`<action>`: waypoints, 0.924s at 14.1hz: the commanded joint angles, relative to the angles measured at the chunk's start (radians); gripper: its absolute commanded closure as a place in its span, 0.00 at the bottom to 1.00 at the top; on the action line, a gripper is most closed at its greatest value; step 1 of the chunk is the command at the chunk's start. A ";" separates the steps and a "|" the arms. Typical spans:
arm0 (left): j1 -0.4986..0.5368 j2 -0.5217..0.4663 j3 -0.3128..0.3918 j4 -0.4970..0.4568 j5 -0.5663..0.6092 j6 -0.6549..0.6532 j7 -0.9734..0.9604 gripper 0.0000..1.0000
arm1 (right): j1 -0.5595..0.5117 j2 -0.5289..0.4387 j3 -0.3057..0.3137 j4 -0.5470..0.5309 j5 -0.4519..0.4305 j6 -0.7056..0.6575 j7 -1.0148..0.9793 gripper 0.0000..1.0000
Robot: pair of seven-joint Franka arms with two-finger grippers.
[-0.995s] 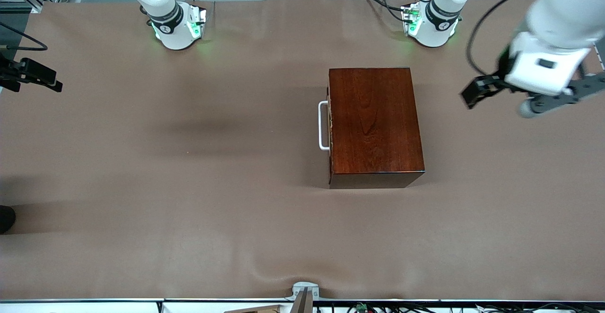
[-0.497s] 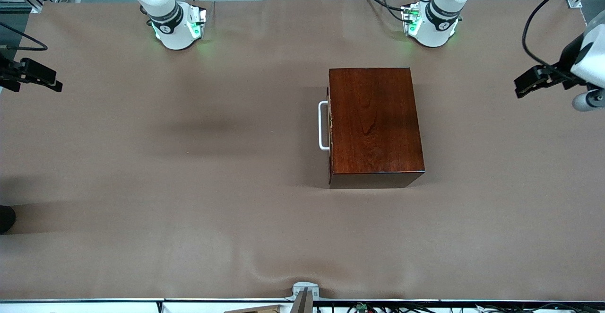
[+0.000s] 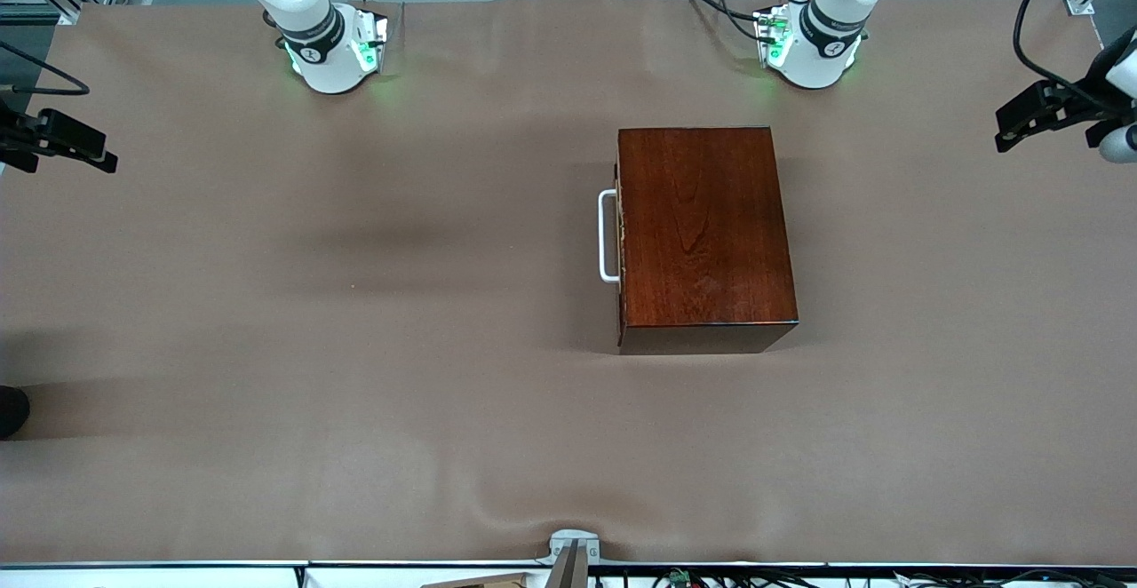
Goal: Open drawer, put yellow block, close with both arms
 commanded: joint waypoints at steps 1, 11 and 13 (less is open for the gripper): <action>0.016 -0.036 -0.043 -0.036 -0.032 0.024 0.019 0.00 | -0.008 -0.001 0.007 0.004 -0.007 -0.008 -0.006 0.00; 0.018 -0.048 -0.086 -0.019 -0.085 0.018 -0.024 0.00 | -0.008 -0.001 0.007 0.004 -0.007 -0.008 -0.006 0.00; 0.016 -0.045 -0.104 -0.008 -0.057 0.018 -0.016 0.00 | -0.008 -0.001 0.007 0.004 -0.007 -0.008 -0.006 0.00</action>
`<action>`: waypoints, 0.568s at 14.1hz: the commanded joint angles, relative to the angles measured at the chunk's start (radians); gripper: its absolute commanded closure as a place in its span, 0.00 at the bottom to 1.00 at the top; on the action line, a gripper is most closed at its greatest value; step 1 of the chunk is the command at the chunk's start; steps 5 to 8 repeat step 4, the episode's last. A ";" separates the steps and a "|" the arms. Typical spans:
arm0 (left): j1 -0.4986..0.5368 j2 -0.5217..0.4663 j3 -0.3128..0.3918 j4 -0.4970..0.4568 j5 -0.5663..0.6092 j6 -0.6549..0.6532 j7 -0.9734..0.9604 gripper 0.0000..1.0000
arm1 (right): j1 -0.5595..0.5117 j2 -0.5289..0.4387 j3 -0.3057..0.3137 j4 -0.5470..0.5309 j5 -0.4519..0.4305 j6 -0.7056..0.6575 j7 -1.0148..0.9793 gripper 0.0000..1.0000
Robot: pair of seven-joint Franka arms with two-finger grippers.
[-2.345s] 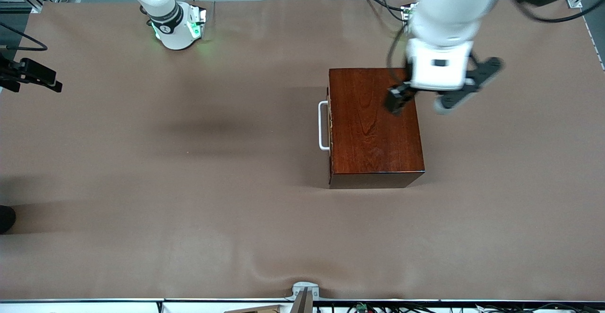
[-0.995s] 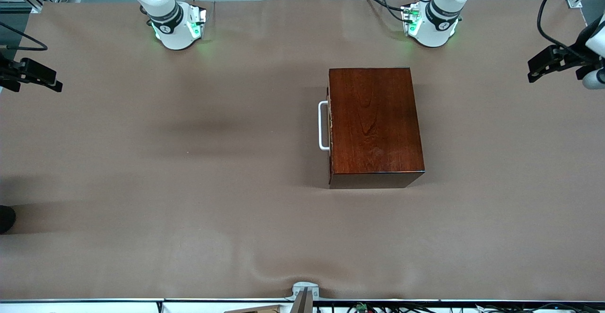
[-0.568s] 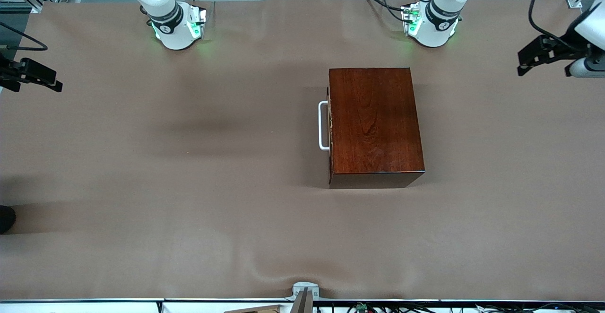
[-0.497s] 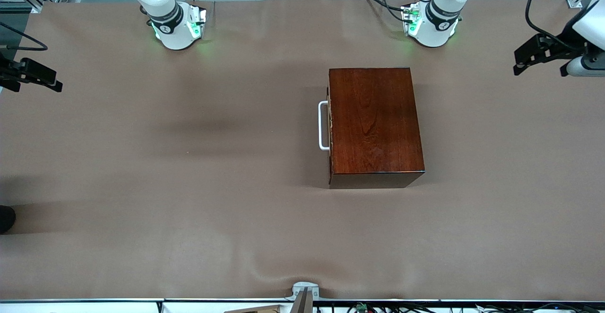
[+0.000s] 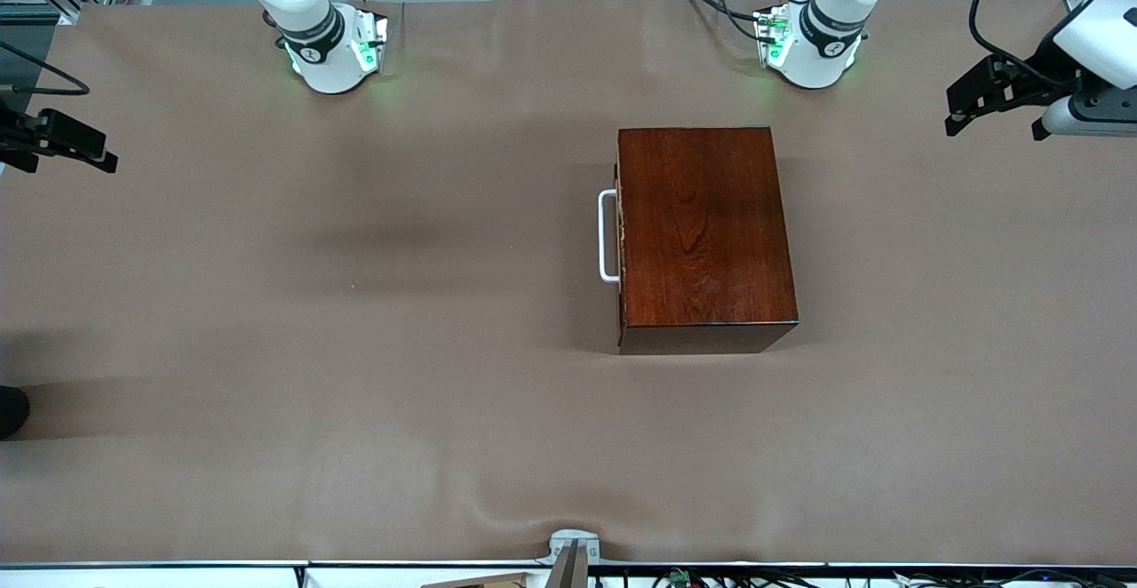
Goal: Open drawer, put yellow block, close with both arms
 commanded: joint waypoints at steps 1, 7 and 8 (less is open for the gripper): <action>0.015 -0.018 -0.027 -0.003 0.022 0.004 0.002 0.00 | -0.008 -0.001 0.007 0.004 -0.007 -0.008 -0.006 0.00; 0.015 -0.014 -0.022 0.007 0.022 0.003 0.002 0.00 | -0.008 -0.001 0.007 0.004 -0.007 -0.008 -0.006 0.00; 0.015 -0.014 -0.022 0.007 0.022 0.003 0.002 0.00 | -0.008 -0.001 0.007 0.004 -0.007 -0.008 -0.006 0.00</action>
